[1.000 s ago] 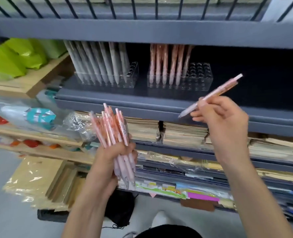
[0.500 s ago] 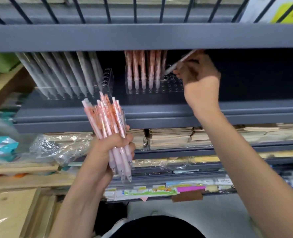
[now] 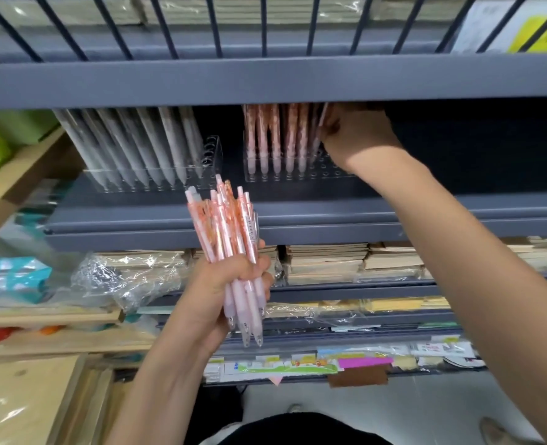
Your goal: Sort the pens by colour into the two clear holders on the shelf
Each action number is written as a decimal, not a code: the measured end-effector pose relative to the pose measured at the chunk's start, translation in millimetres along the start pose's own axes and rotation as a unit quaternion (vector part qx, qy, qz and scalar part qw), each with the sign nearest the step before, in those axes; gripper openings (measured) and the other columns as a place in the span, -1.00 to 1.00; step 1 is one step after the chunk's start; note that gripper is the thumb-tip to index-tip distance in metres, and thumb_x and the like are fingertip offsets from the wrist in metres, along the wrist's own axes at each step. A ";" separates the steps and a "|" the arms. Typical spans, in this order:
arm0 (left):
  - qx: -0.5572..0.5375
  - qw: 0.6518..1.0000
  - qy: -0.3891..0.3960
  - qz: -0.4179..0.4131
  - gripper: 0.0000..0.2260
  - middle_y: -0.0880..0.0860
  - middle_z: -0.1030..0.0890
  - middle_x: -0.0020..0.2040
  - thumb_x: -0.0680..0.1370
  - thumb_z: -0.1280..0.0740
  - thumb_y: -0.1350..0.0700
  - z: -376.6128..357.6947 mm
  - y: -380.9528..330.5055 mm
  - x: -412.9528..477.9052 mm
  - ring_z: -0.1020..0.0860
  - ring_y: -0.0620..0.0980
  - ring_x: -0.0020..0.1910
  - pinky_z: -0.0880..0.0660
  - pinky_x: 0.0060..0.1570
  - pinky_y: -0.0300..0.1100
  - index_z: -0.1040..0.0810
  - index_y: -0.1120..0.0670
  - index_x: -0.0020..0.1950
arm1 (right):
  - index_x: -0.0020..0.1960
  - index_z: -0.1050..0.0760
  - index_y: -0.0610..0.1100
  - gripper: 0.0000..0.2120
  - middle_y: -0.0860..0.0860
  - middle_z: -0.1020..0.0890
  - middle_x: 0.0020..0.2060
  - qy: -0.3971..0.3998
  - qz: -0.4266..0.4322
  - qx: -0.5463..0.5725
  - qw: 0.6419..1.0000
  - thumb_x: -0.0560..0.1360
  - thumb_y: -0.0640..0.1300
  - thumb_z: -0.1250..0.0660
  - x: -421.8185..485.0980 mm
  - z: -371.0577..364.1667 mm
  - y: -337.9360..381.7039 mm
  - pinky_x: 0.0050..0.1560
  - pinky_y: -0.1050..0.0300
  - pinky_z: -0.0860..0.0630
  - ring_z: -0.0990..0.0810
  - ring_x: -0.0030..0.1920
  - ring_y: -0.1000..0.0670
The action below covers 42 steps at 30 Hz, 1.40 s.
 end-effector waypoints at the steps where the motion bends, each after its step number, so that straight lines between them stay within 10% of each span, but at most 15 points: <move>1: 0.005 1.000 0.003 -0.001 -0.44 0.08 -0.59 -0.30 0.07 -0.47 0.17 -0.2 -0.2 -0.5 -0.51 -0.02 -0.44 -0.51 -0.43 -0.21 -0.52 0.19 0.05 | 0.17 -0.49 -0.20 -0.76 -0.19 -0.58 0.16 0.014 -0.001 -0.006 1.000 0.64 -0.09 -0.15 0.6 -1.7 0.9 0.00 0.14 -0.37 -0.54 0.17 -0.22; 7: 0.016 0.999 0.028 0.002 -0.45 0.07 -0.57 -0.29 0.10 -0.46 0.18 -2.3 0.4 -3.4 -0.49 -0.03 -0.43 -0.51 -0.44 -0.19 -0.50 0.20 0.07 | 0.35 -0.37 -0.16 -0.70 -0.16 -0.52 0.19 0.057 0.008 0.003 0.998 0.67 -0.09 -0.10 4.3 -3.5 5.7 -0.08 0.12 -0.30 -0.39 -0.09 -0.08; 32: 0.011 0.998 0.045 0.031 -0.49 0.08 -0.53 -0.29 0.11 -0.47 0.19 5.2 5.4 3.2 -0.48 -0.01 -0.42 -0.48 -0.43 -0.21 -0.52 0.19 0.05 | 0.13 -0.57 -0.20 -0.74 -0.15 -0.62 0.13 -0.010 0.038 0.024 0.999 0.61 -0.05 -0.23 -4.5 -1.4 0.1 0.18 0.08 -0.39 -0.49 0.21 -0.22; 36: 0.014 0.999 0.040 0.033 -0.51 0.09 -0.53 -0.29 0.11 -0.48 0.19 7.2 4.6 4.4 -0.48 0.00 -0.41 -0.48 -0.41 -0.20 -0.54 0.18 0.03 | -0.10 -0.64 -0.02 -0.87 0.10 -0.67 -0.24 -0.095 0.014 0.172 0.980 0.52 -0.01 -0.34 -31.1 17.8 -7.0 -0.12 0.31 -0.38 -0.59 -0.16 0.08; 42: 0.016 0.998 0.048 0.042 -0.70 0.12 -0.53 -0.28 0.11 -0.48 0.22 1.2 9.7 9.2 -0.47 0.03 -0.39 -0.48 -0.41 -0.20 -0.67 0.07 -0.18 | -0.04 -0.66 -0.03 -0.90 -0.15 -0.67 -0.21 0.212 0.056 0.400 0.890 0.47 -0.04 -0.46 -88.6 -38.9 43.0 -0.38 0.33 -0.47 -0.48 -0.40 0.17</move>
Point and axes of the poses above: each hand's wrist, its own x-axis towards the middle knuckle, its own z-axis out of the back of the hand, y = z × x, the point moved 9 cm from there along x, towards the middle knuckle
